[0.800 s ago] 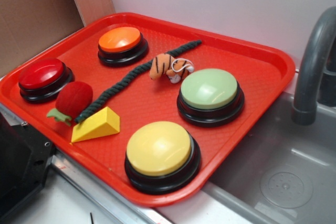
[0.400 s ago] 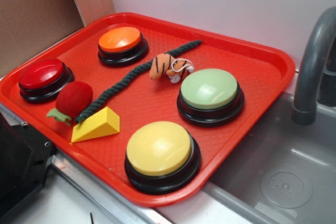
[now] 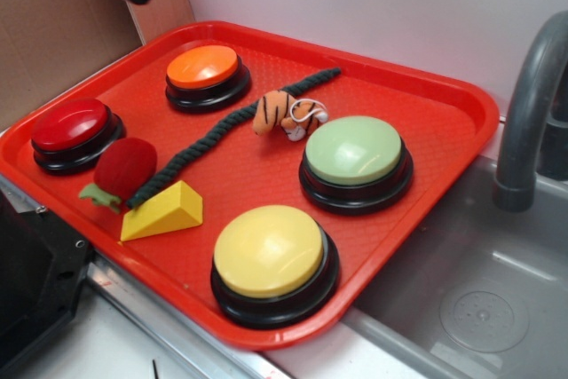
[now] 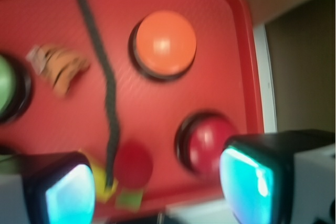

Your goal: Push the orange button.

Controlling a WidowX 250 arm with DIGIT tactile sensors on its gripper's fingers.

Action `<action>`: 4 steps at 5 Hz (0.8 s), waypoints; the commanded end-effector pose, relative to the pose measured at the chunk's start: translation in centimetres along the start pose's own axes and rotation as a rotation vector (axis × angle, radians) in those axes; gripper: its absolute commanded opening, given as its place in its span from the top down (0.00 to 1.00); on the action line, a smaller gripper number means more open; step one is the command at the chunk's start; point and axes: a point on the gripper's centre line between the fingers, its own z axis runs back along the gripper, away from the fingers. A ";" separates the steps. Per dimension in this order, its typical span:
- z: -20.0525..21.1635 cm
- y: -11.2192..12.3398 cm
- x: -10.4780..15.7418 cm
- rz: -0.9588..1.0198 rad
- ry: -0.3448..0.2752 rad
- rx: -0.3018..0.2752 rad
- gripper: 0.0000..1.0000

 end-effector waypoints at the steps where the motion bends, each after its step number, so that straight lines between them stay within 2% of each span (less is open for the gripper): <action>1: -5.4 3.1 3.7 0.015 -0.122 -0.177 0.00; 2: -6.8 3.9 3.8 0.008 -0.091 -0.099 0.00; 3: -9.1 3.3 4.9 0.005 -0.066 -0.057 0.00; 4: -10.3 2.8 4.9 -0.017 -0.060 -0.121 0.00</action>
